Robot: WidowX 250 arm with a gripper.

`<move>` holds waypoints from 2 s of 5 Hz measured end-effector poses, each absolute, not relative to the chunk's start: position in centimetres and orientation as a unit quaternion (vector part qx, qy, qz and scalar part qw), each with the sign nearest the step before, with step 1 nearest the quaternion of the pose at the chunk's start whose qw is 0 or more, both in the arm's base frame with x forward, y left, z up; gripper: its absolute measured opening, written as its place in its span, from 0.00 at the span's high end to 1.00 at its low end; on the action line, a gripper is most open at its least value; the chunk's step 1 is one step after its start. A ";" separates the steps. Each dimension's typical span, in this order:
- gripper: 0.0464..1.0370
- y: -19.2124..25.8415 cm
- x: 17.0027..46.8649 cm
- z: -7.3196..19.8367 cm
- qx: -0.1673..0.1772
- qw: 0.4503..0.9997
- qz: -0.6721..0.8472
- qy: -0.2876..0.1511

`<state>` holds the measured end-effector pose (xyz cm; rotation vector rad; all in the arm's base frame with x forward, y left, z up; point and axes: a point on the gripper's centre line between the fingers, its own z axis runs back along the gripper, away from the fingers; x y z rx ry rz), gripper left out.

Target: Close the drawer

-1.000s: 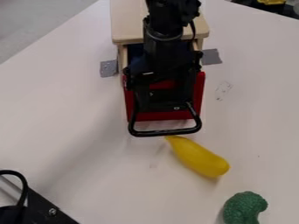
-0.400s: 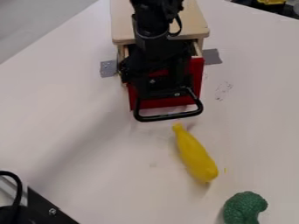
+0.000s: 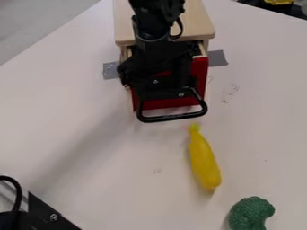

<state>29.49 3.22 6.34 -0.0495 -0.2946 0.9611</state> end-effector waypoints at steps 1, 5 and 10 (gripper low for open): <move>0.04 4.3 29.4 5.5 -0.020 0.867 0.482 -0.127; 0.04 6.7 30.9 5.3 -0.023 0.849 0.509 -0.138; 0.04 5.9 30.3 4.6 -0.007 0.869 0.484 -0.102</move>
